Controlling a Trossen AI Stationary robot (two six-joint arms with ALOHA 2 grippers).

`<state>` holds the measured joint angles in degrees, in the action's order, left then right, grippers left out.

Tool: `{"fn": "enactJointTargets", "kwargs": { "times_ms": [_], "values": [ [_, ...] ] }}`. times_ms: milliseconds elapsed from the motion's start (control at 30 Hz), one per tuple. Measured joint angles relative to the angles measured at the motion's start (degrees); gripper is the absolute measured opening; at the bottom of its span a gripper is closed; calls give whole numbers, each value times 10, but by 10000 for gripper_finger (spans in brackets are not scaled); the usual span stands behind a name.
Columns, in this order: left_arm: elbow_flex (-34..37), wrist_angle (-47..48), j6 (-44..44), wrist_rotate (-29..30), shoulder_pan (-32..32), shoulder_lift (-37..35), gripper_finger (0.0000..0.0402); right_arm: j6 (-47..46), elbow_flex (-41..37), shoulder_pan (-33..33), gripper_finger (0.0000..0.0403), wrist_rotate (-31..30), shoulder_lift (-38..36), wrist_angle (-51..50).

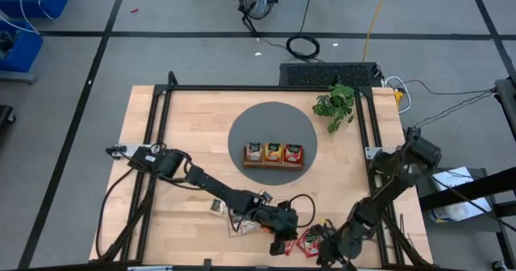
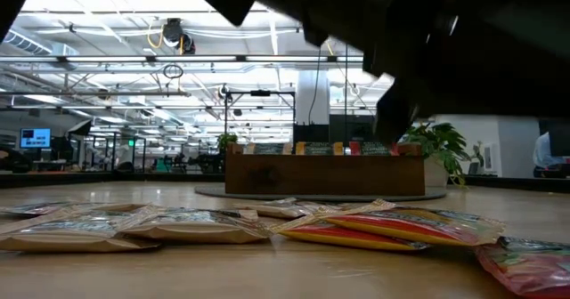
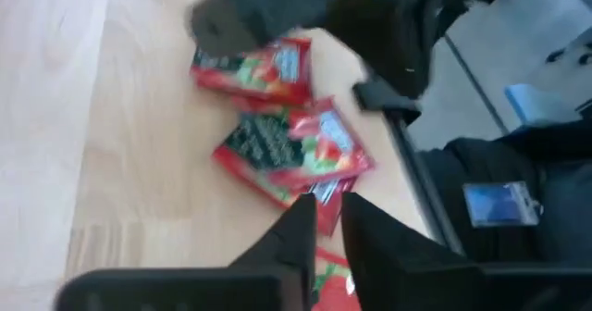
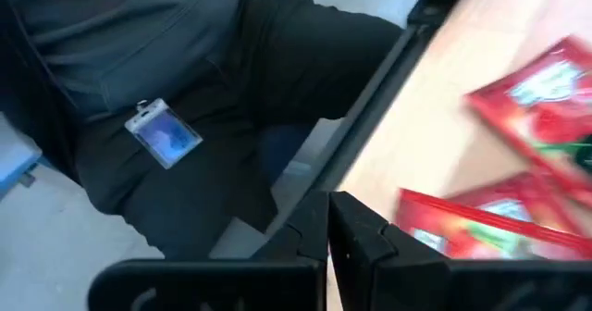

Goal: Pick & Place Tea
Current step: Put the red tea bag into the right slot of the wooden organizer

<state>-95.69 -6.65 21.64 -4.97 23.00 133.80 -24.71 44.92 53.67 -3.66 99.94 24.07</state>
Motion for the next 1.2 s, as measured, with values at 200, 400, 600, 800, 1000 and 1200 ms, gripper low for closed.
{"fn": "enactJointTargets", "kwargs": {
  "times_ms": [200,400,600,800,1000,1200],
  "values": [
    [0,-25,14,-15,-11,7,126,-3,22,-11,1,8,71,-8],
    [1,-21,30,-37,-26,19,160,-4,23,-29,0,8,74,-35],
    [0,-34,42,-56,-31,30,157,25,23,-44,0,-2,74,-39],
    [0,-48,46,-71,-32,36,145,45,23,-55,0,-10,74,-45],
    [0,-54,42,-71,-32,36,138,58,23,-60,0,-11,74,-48],
    [0,-52,44,-63,-39,40,136,56,10,-61,0,-25,74,-48]
  ]
}}
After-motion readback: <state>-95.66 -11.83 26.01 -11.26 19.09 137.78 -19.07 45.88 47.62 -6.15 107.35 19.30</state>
